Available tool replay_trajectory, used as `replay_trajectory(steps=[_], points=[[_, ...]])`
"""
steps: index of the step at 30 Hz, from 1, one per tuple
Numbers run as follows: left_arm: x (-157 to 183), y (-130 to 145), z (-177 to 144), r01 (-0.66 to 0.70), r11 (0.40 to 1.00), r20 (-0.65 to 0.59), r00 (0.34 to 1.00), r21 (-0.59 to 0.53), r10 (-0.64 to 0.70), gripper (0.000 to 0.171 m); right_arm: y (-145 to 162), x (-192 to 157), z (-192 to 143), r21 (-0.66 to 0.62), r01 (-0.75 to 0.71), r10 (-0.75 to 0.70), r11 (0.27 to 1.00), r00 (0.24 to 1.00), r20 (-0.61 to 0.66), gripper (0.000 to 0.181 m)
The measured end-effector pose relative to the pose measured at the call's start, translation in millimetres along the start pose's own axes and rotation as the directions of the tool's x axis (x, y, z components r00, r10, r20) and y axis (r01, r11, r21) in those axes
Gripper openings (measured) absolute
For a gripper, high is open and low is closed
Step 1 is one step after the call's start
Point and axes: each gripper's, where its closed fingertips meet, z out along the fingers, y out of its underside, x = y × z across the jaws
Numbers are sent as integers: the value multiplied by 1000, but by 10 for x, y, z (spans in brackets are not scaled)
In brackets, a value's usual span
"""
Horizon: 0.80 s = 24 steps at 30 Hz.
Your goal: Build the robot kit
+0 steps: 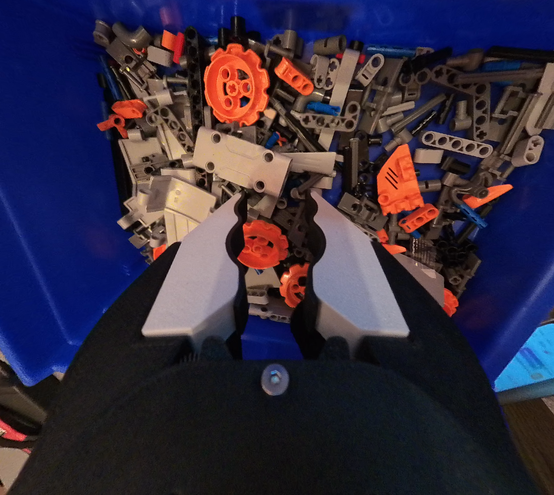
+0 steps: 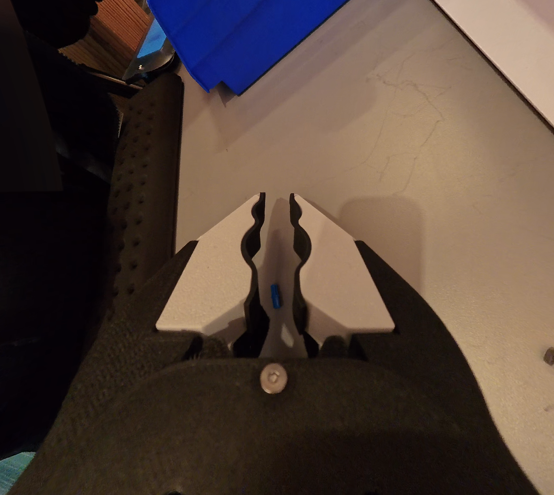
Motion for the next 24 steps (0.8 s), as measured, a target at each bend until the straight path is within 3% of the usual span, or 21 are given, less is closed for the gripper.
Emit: replay_trajectory(steps=[9, 13, 16, 24], points=[[-302, -37, -11, 23, 1000, 50, 998, 2, -23, 35, -1, -11, 1, 1, -2, 2, 1000, 1000, 8, 14], [-348, -48, 11, 43, 999, 16, 999, 16, -43, 38, -10, -13, -9, 6, -2, 2, 1000, 1000, 8, 14], [-504, -7, 25, 45, 999, 100, 994, 0, -45, 29, -12, -14, -9, 6, -1, 1, 1000, 1000, 7, 14], [-431, 79, -103, 73, 997, 72, 995, 19, -74, 40, -16, -13, -14, 9, -2, 2, 1000, 1000, 7, 14]])
